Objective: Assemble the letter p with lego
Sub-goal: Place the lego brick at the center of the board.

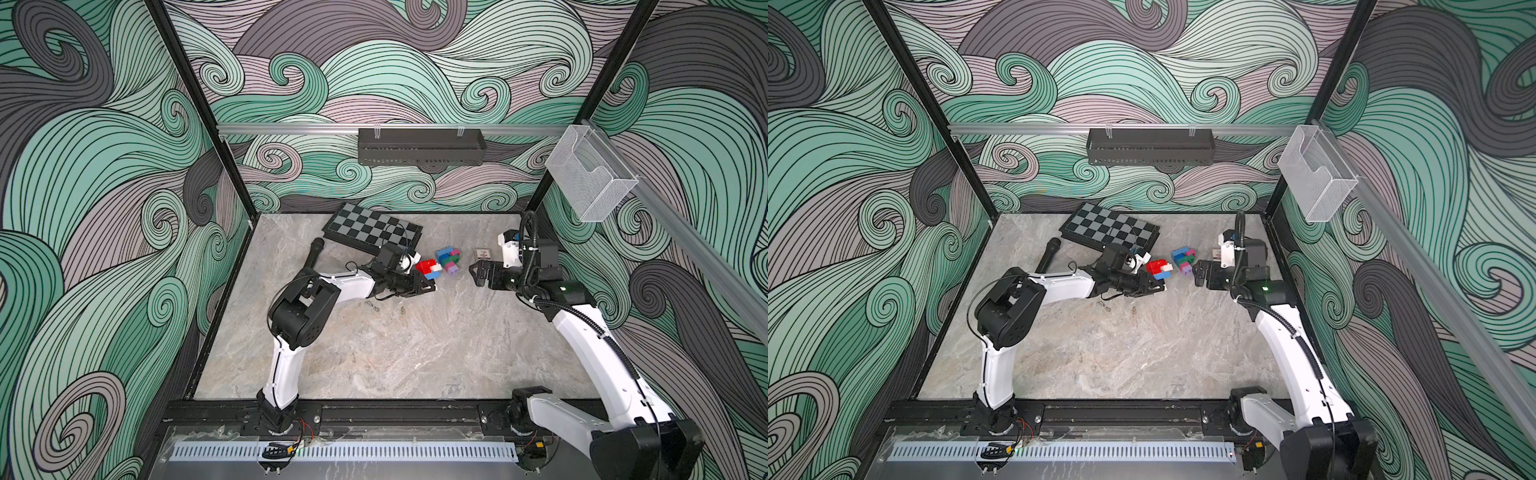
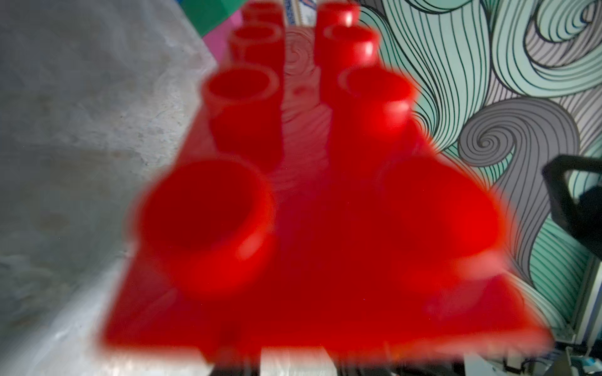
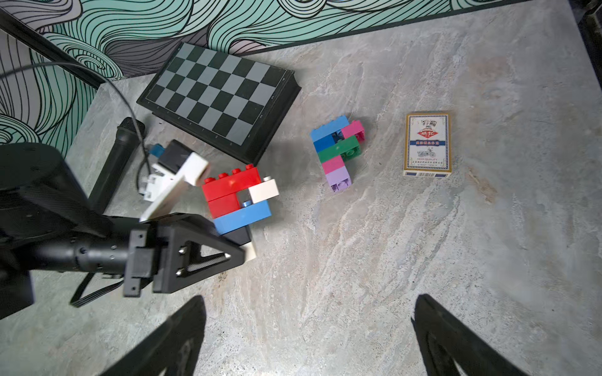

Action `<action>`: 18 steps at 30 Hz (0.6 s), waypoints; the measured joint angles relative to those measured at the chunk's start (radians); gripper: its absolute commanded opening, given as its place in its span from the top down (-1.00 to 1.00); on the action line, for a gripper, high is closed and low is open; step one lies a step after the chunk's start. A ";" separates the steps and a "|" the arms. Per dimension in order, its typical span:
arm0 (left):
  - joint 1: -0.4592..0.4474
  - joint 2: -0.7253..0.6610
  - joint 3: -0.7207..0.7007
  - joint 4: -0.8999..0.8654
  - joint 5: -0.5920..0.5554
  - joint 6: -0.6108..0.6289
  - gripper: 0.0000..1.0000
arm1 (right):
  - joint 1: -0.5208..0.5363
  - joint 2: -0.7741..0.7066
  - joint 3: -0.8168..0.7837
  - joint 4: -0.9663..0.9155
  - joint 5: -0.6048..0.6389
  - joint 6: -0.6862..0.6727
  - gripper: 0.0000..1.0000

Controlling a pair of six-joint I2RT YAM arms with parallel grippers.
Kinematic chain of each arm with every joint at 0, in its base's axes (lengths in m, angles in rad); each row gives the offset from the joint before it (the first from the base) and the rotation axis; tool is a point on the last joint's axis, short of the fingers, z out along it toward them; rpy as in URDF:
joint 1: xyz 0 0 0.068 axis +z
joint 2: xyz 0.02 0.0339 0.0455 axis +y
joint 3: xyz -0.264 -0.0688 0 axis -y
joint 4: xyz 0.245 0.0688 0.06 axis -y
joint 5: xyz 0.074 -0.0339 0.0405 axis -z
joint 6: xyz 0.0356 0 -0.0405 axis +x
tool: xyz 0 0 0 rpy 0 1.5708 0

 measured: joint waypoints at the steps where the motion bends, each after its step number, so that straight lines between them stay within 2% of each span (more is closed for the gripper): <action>1: 0.000 0.034 0.004 0.029 0.007 -0.036 0.90 | -0.001 0.003 -0.004 -0.001 -0.004 0.000 -0.97; 5: 0.003 0.130 0.027 0.110 0.017 -0.127 0.90 | -0.002 0.016 -0.013 -0.006 -0.012 0.000 -0.97; 9: 0.009 0.156 0.040 0.161 0.011 -0.171 0.88 | -0.002 0.025 -0.013 -0.005 -0.019 0.000 -0.97; 11: 0.014 0.157 0.047 0.187 0.004 -0.187 0.82 | -0.002 0.029 -0.013 -0.004 -0.024 -0.001 -0.97; 15: 0.023 0.169 0.059 0.232 -0.006 -0.216 0.57 | -0.002 0.038 -0.013 -0.003 -0.037 -0.001 -0.97; 18: 0.025 0.188 0.060 0.246 -0.014 -0.229 0.50 | -0.002 0.042 -0.013 -0.001 -0.040 -0.001 -0.97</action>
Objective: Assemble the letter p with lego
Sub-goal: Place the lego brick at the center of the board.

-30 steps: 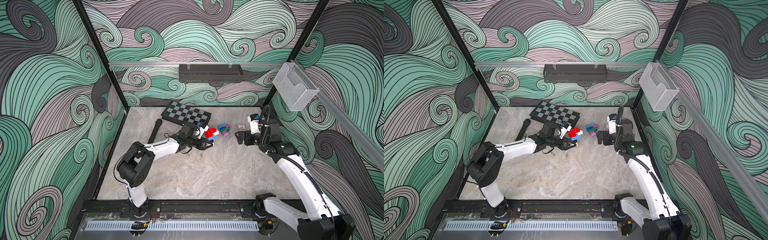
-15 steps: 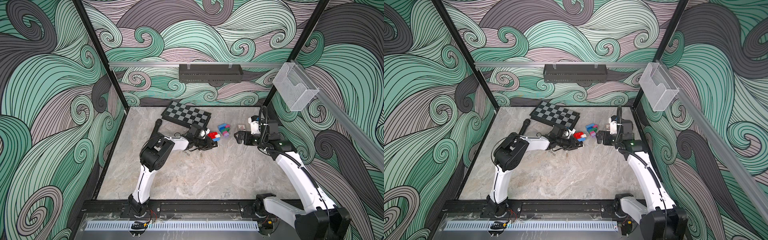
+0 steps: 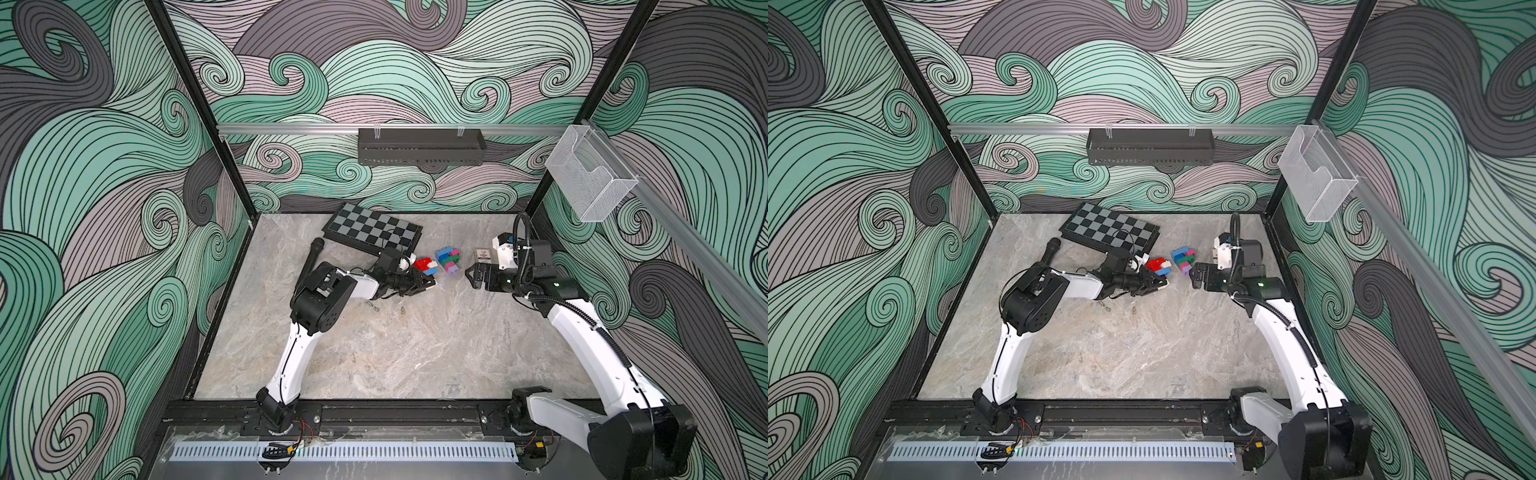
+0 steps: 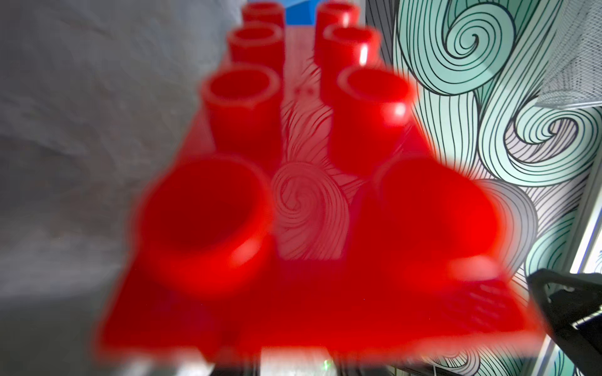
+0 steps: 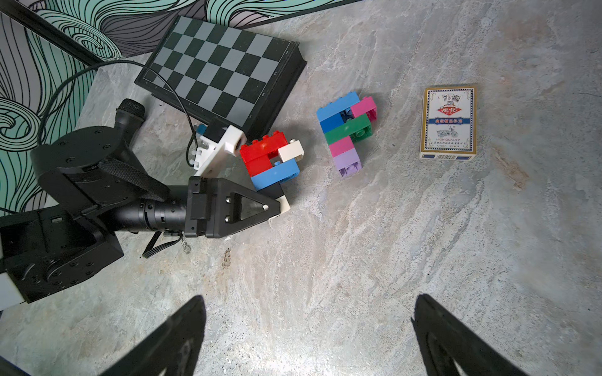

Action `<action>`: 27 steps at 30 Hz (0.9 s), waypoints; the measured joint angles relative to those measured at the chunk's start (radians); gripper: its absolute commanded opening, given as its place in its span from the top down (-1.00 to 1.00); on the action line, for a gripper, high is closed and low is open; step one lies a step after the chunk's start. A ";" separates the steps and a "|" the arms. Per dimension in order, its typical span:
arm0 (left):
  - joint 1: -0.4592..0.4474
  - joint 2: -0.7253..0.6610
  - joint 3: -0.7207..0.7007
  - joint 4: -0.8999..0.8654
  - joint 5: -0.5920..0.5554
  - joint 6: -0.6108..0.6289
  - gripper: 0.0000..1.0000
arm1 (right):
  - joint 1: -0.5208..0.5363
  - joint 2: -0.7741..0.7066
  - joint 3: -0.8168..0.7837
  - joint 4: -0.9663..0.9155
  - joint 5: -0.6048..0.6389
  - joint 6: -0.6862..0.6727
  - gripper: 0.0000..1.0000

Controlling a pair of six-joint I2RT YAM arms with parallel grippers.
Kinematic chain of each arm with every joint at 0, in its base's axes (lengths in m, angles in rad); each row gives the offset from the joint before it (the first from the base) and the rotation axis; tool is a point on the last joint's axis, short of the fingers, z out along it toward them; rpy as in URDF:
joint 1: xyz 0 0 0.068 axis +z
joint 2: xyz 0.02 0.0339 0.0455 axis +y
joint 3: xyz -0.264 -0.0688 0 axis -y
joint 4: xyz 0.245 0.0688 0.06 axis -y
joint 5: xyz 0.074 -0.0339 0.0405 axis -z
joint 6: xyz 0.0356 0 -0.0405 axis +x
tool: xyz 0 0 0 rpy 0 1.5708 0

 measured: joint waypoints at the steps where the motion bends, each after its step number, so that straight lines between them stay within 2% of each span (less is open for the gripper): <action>1: 0.002 0.008 0.000 0.000 -0.002 -0.003 0.49 | 0.000 0.000 0.000 0.000 -0.001 0.000 -0.97; 6: 0.003 0.020 0.002 0.013 -0.003 -0.008 0.41 | 0.000 0.000 0.000 0.001 -0.007 0.000 -0.97; 9: 0.003 0.020 0.003 0.010 -0.004 -0.007 0.18 | 0.000 0.001 0.000 0.001 -0.012 0.000 -0.97; 10: 0.003 0.020 0.003 0.009 -0.006 -0.007 0.07 | 0.000 0.001 0.000 0.001 -0.014 -0.001 -0.97; 12: 0.003 0.019 0.007 0.016 -0.003 -0.010 -0.32 | 0.000 0.001 0.000 0.001 -0.017 -0.001 -0.97; 14: 0.004 0.016 0.019 0.028 0.002 -0.010 -0.87 | 0.000 0.000 0.000 0.002 -0.019 -0.001 -0.97; 15: 0.005 0.011 0.024 0.031 0.003 -0.007 -0.97 | 0.000 0.000 0.000 0.001 -0.021 -0.002 -0.97; 21: 0.010 -0.018 0.024 -0.011 -0.014 0.009 -0.97 | 0.000 -0.001 -0.001 0.001 -0.024 -0.005 -0.97; 27: 0.024 -0.091 0.007 -0.189 -0.076 0.084 -0.97 | -0.001 -0.004 -0.002 0.002 -0.028 -0.005 -0.97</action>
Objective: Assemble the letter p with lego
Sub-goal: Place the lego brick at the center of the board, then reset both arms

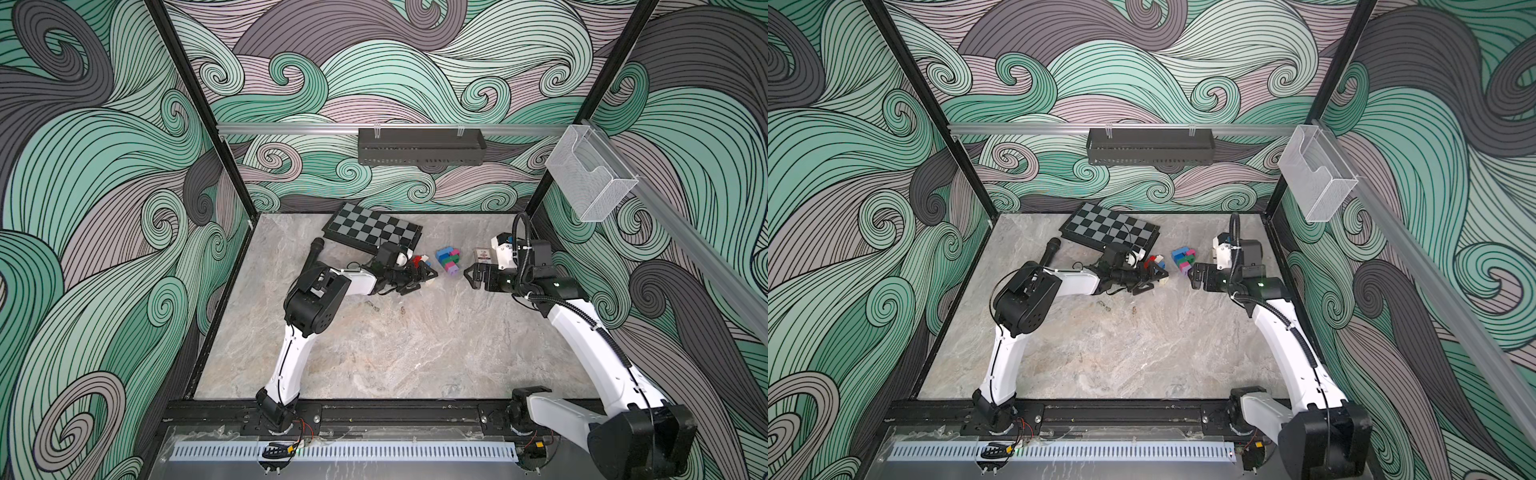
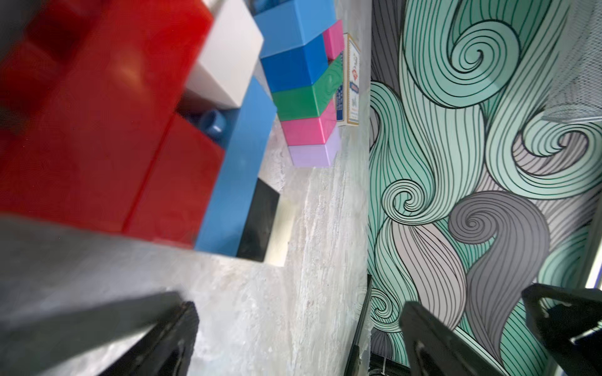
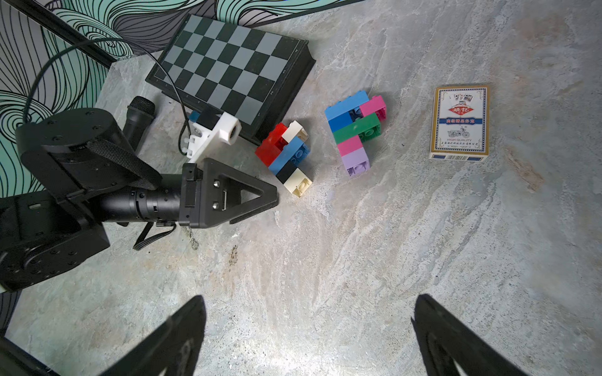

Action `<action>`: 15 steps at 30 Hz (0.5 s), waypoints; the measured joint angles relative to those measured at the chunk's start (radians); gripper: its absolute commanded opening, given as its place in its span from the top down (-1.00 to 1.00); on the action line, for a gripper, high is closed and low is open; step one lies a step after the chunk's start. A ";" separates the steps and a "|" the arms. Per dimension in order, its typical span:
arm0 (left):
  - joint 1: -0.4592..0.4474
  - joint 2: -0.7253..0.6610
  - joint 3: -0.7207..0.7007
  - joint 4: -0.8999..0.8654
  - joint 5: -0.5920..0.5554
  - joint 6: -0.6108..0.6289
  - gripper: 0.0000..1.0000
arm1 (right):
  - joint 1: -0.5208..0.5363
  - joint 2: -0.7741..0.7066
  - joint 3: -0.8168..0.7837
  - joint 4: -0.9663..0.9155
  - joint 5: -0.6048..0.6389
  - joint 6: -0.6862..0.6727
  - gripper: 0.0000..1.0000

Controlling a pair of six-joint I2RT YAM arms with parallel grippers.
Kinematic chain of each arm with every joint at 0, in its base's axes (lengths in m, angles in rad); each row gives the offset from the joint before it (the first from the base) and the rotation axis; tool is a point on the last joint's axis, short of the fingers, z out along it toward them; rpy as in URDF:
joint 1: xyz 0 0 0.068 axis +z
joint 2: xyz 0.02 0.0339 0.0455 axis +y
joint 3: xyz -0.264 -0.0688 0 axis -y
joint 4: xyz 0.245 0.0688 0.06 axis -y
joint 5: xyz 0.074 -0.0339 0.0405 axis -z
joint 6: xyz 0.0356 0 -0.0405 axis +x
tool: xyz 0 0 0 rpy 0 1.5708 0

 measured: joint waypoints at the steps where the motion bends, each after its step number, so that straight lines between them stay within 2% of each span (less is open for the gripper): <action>1: 0.001 -0.019 -0.008 -0.039 -0.016 0.018 -0.97 | 0.000 -0.001 0.000 0.000 0.000 0.000 -0.97; 8: 0.004 -0.242 -0.184 -0.237 -0.186 0.159 -0.97 | 0.000 -0.002 -0.015 0.006 0.004 -0.002 -0.97; 12: 0.004 -0.458 -0.283 -0.325 -0.338 0.273 -0.97 | 0.000 0.014 -0.021 0.018 0.007 -0.001 -0.97; 15: 0.005 -0.692 -0.383 -0.340 -0.517 0.360 -0.97 | 0.000 0.031 -0.052 0.052 0.031 0.014 -0.97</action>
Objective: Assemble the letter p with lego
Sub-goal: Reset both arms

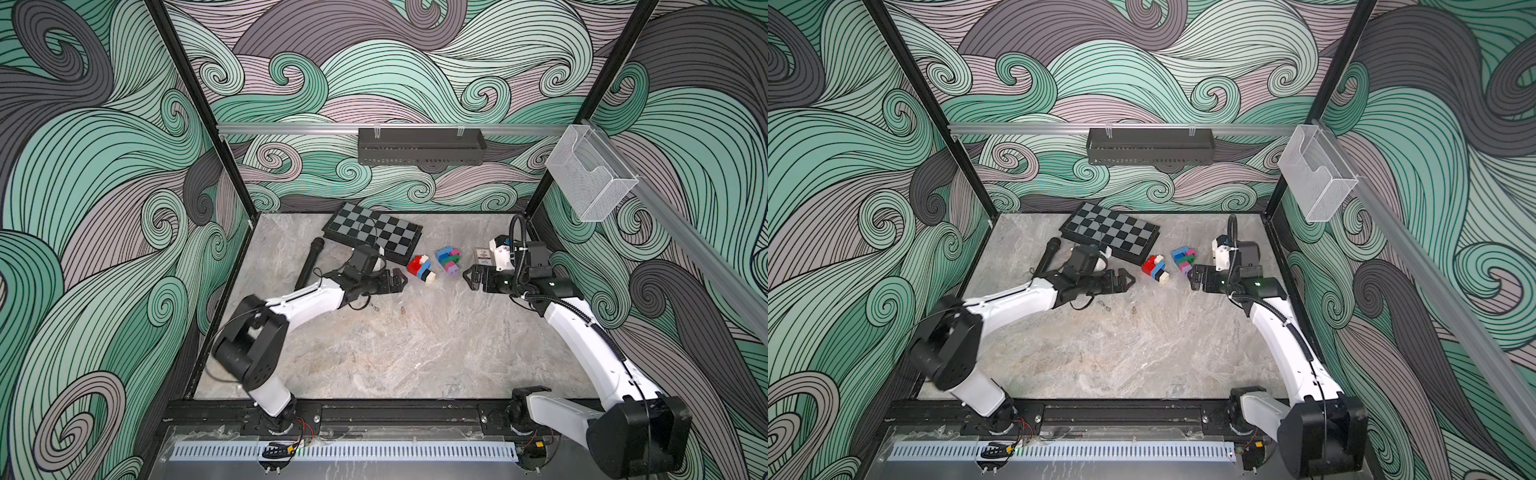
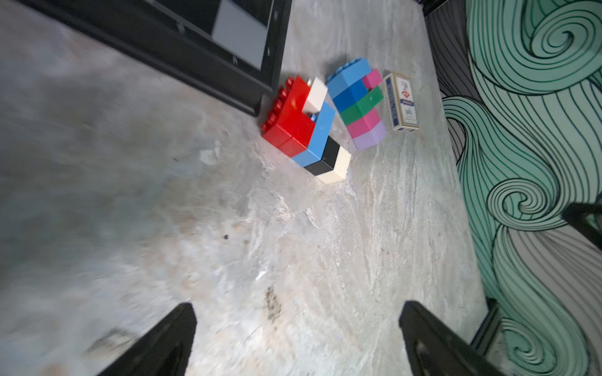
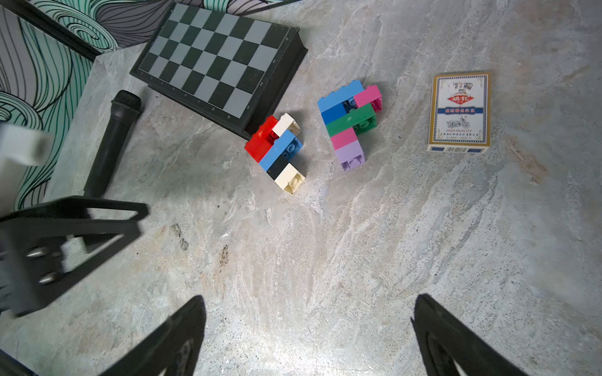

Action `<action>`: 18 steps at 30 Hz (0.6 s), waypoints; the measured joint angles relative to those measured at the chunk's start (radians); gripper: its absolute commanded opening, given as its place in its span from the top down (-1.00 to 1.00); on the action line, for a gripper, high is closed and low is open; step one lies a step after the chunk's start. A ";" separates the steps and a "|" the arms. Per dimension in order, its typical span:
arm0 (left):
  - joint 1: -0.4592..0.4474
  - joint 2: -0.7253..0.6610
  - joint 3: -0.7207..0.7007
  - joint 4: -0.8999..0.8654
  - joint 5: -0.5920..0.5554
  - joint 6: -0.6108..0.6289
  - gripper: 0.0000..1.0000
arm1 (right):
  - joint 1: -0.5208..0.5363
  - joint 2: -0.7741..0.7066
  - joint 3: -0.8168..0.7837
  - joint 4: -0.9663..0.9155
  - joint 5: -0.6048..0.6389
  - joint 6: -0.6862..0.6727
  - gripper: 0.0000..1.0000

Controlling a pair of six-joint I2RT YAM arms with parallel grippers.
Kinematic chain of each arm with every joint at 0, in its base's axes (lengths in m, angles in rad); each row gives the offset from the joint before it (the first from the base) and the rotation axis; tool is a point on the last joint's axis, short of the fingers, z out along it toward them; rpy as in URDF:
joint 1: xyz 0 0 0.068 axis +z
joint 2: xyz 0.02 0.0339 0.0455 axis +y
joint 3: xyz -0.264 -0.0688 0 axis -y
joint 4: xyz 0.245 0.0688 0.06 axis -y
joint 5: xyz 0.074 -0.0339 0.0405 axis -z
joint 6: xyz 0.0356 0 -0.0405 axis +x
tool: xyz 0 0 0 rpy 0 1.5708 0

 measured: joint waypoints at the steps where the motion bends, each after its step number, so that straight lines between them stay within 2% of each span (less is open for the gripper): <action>1: 0.002 -0.084 -0.037 -0.002 -0.068 0.032 -0.97 | 0.001 0.002 -0.021 0.023 0.028 0.007 -0.97; 5: 0.028 -0.386 -0.203 0.066 -0.408 0.204 -0.97 | 0.002 -0.031 -0.174 0.201 0.202 0.000 -0.97; 8: 0.132 -0.522 -0.376 0.217 -0.563 0.374 -0.97 | 0.002 -0.083 -0.349 0.407 0.371 -0.066 -0.97; 10: 0.241 -0.560 -0.483 0.281 -0.623 0.426 -0.97 | 0.002 -0.086 -0.445 0.534 0.461 -0.105 -0.97; 14: 0.445 -0.544 -0.629 0.413 -0.604 0.487 -0.97 | 0.002 -0.022 -0.586 0.814 0.532 -0.140 -0.97; 18: 0.595 -0.401 -0.725 0.616 -0.499 0.505 -0.97 | 0.013 0.067 -0.725 1.149 0.536 -0.184 -0.97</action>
